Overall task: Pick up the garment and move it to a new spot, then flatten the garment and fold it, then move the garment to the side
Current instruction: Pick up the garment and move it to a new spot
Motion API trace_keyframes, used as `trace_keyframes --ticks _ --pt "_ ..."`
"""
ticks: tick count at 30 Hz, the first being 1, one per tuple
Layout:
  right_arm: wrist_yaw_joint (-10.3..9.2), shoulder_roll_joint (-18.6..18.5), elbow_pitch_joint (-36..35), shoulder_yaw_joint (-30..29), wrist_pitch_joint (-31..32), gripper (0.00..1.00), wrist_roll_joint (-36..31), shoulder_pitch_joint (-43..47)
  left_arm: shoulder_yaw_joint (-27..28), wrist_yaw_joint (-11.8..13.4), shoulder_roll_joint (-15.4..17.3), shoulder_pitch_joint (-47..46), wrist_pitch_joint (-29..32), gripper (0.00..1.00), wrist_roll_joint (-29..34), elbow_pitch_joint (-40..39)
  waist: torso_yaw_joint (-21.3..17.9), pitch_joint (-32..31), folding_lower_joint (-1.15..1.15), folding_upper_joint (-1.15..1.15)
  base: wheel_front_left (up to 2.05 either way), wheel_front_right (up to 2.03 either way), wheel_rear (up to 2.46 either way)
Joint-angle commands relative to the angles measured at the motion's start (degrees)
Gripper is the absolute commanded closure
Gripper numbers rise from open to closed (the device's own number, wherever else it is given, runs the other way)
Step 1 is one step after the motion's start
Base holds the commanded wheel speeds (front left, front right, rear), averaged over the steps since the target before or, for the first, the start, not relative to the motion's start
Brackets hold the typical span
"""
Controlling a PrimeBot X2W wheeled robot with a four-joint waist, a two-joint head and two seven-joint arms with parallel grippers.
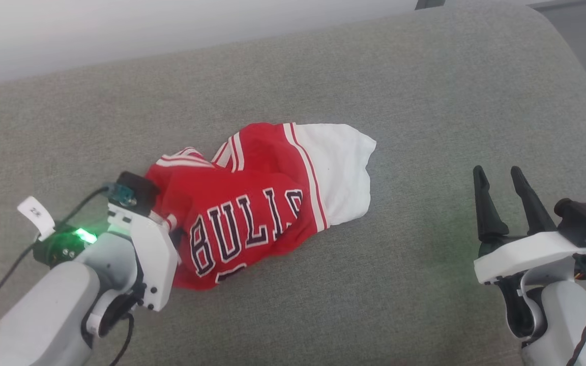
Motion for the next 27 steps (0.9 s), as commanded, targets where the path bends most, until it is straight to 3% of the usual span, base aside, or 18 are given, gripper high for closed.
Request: trace_keyframes --ticks 1,7,9,10,11,13,19,27 --pt "0.0 -0.3 -0.1 0.2 -0.2 0.0 -0.2 -0.6 -0.3 -0.5 -0.4 0.7 -0.7 1.0 -0.6 1.2 0.2 0.0 0.0 0.0 0.0 0.0 0.0" --pt "0.0 -0.6 -0.3 0.6 0.0 0.0 -0.3 -1.1 -1.3 -2.4 -2.7 0.6 -2.4 1.0 -1.1 8.8 0.7 -0.3 0.0 0.0 0.0 0.0 0.0" --pt "0.0 -0.7 -0.3 0.7 0.1 0.0 -0.3 -1.2 -1.8 -3.0 -3.2 0.3 -2.8 0.89 -1.0 11.3 0.9 -0.5 0.0 0.0 0.0 0.0 0.0" --pt "0.0 -0.7 -0.3 0.7 0.2 0.0 -0.3 -1.3 -2.1 -3.4 -3.4 0.3 -3.1 0.76 -0.9 12.5 0.9 -0.6 0.0 0.0 0.0 0.0 0.0" --pt "0.0 -0.8 -0.3 0.7 0.2 0.0 -0.3 -1.3 -2.3 -4.2 -4.2 0.0 -3.7 0.38 -1.3 14.6 1.1 -0.9 0.0 0.0 0.0 0.0 0.0" --pt "0.0 -0.9 -0.3 0.7 0.3 0.0 -0.2 -1.2 -2.5 -4.8 -5.0 -0.3 -4.0 0.0 -1.7 16.4 1.4 -1.2 0.0 0.0 0.0 0.0 0.0" --pt "0.0 -1.7 -0.5 1.1 0.7 0.0 -0.2 0.0 -0.4 -6.6 -6.3 -2.0 -9.3 0.0 -2.9 18.1 2.7 -3.7 0.0 0.0 0.0 0.0 0.0" --pt "0.0 -3.3 -1.0 1.5 1.9 0.0 0.2 2.1 3.4 -7.1 -4.7 0.5 -20.5 0.0 -3.1 15.5 5.0 -8.3 0.0 0.0 0.0 0.0 0.0"
